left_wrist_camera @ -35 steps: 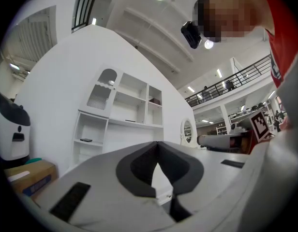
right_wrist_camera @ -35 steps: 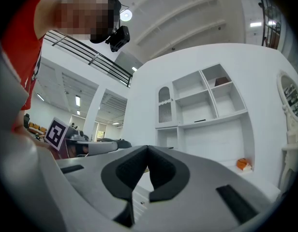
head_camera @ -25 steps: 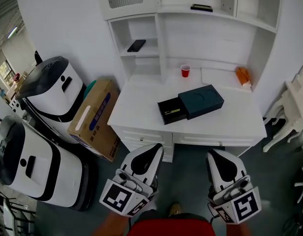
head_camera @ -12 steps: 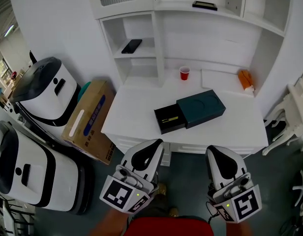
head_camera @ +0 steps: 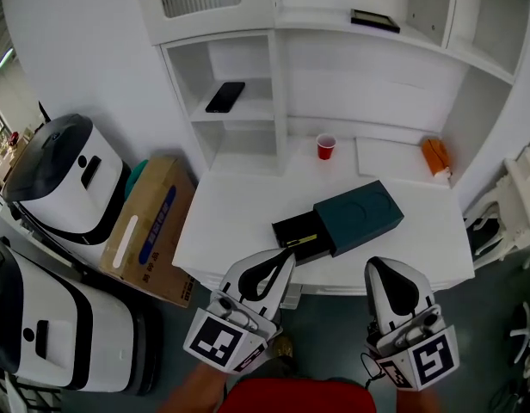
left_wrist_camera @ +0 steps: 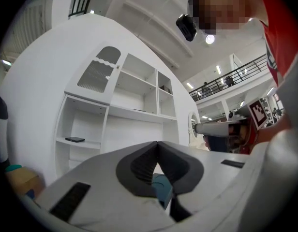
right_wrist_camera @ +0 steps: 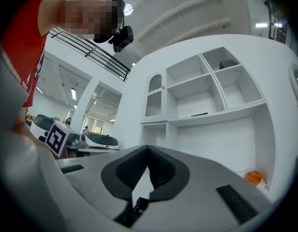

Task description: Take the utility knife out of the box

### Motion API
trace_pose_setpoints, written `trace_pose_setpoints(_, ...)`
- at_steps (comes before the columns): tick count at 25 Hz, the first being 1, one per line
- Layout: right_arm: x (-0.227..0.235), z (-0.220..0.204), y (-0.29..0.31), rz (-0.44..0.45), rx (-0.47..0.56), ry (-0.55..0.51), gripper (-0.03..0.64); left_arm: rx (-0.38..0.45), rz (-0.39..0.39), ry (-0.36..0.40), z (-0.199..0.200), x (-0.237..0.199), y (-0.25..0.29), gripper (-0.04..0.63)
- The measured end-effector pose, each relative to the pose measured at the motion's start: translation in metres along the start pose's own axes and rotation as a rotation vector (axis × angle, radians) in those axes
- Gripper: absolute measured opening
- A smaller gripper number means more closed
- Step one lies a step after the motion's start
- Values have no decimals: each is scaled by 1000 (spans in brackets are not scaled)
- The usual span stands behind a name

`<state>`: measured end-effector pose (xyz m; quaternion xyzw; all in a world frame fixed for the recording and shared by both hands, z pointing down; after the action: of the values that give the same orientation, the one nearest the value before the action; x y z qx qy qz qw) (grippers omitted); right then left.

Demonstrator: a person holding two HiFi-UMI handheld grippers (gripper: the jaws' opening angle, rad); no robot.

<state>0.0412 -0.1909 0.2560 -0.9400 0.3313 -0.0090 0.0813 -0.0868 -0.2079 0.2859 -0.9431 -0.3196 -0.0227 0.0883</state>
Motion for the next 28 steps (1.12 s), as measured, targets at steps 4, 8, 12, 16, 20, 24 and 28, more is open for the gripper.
trace_pose_setpoints(4, 10, -9, 25, -30, -14, -5, 3, -18, -28, 2, -15, -22, 18, 17)
trace_pose_setpoints(8, 22, -25, 42, -61, -44, -4, 3, -75, -58, 5, -33, -34, 33, 17)
trace_pose_setpoints(12, 34, -39, 52, -75, -75, 5, 3, -165, -77, -17, -54, -39, 45, 17)
trace_pose_setpoints(16, 44, -49, 57, -69, -97, 7, 3, -214, -82, -11, -72, -43, 59, 17)
trace_pose_setpoints(20, 56, -56, 63, -51, -117, 15, 3, -266, -125, 74, -94, -45, 76, 17)
trace_pose_setpoints(24, 63, -59, 67, -34, -120, 22, 3, -388, -199, 138, -129, -47, 88, 17)
trace_pose_setpoints(28, 68, -63, 67, -23, -124, 24, 3, -533, -289, 148, -166, -45, 96, 55)
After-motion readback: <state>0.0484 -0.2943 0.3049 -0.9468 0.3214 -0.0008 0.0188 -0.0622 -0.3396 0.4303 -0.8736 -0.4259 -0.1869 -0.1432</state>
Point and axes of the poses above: the fingertips, and each gripper's own axes: y forward along the fingers, x to its right, z out of its top, the point moved 1 cm from there along -y, backward along the fingers, and after that the axes turned 3 degrees about y, right-handed, at the moved point
